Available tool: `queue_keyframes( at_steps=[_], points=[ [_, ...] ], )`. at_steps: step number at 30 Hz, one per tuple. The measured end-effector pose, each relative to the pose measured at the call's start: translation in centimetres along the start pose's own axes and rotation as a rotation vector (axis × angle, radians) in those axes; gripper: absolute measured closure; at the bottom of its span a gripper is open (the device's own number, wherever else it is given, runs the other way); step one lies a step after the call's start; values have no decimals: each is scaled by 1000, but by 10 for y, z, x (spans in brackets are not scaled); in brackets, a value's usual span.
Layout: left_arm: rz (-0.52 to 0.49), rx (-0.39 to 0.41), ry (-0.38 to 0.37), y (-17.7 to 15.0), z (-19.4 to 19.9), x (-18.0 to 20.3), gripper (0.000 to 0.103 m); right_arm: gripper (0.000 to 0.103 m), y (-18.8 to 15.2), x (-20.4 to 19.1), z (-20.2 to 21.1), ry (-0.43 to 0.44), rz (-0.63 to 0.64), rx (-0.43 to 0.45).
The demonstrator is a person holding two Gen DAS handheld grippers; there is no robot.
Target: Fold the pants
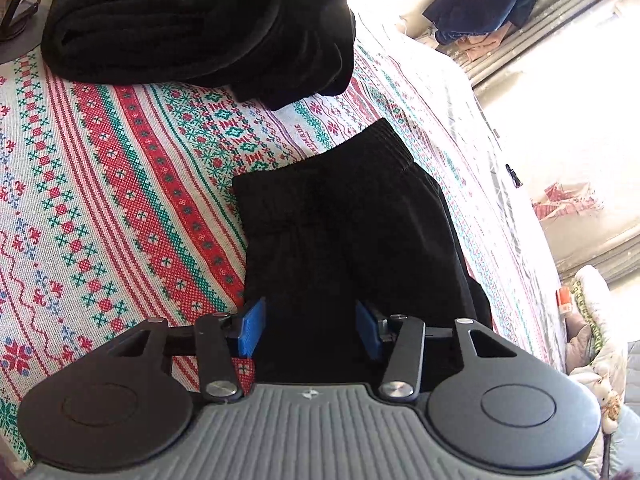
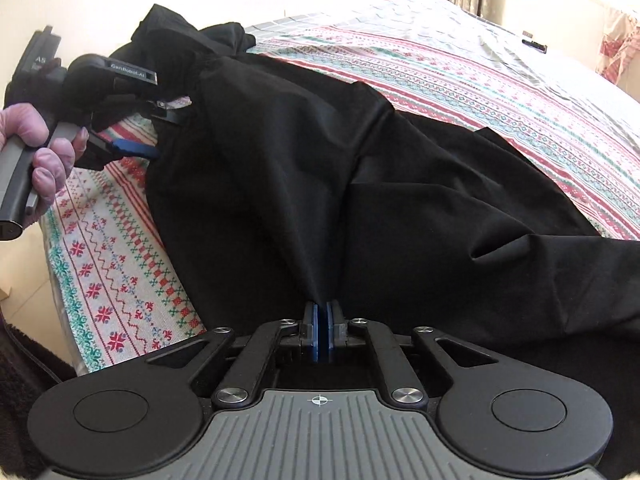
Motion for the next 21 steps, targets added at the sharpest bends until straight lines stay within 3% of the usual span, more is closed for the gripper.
queue_keyframes(
  at_steps=[3, 7, 8, 12, 16, 21],
  points=[
    [18, 1, -29, 5, -3, 2, 27, 81, 0, 5, 15, -13, 9, 15],
    [30, -106, -124, -10, -6, 14, 27, 39, -6, 27, 40, -91, 4, 63],
    [14, -131, -150, -17, -6, 20, 26, 34, -8, 37, 47, -115, -14, 86],
    [-52, -230, -193, -49, -11, 41, 26, 34, -17, 90, 70, -185, -172, 162],
    [-132, -214, -222, -65, -8, 58, 23, 33, -27, 146, 84, -201, -416, 210],
    [-235, -285, -318, -92, -10, 82, 22, 34, -36, 202, 105, -211, -627, 301]
  ],
)
Point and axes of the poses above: each gripper's, at about its wrist camera, not at the fingertips, and z roughly against the way its jaws point, x to its right, y to its top, the point moved 6 cm from there along -z, roughly the way its jaws point, and after that the axes turned 15 degrees about y, right-handed, at the moved point
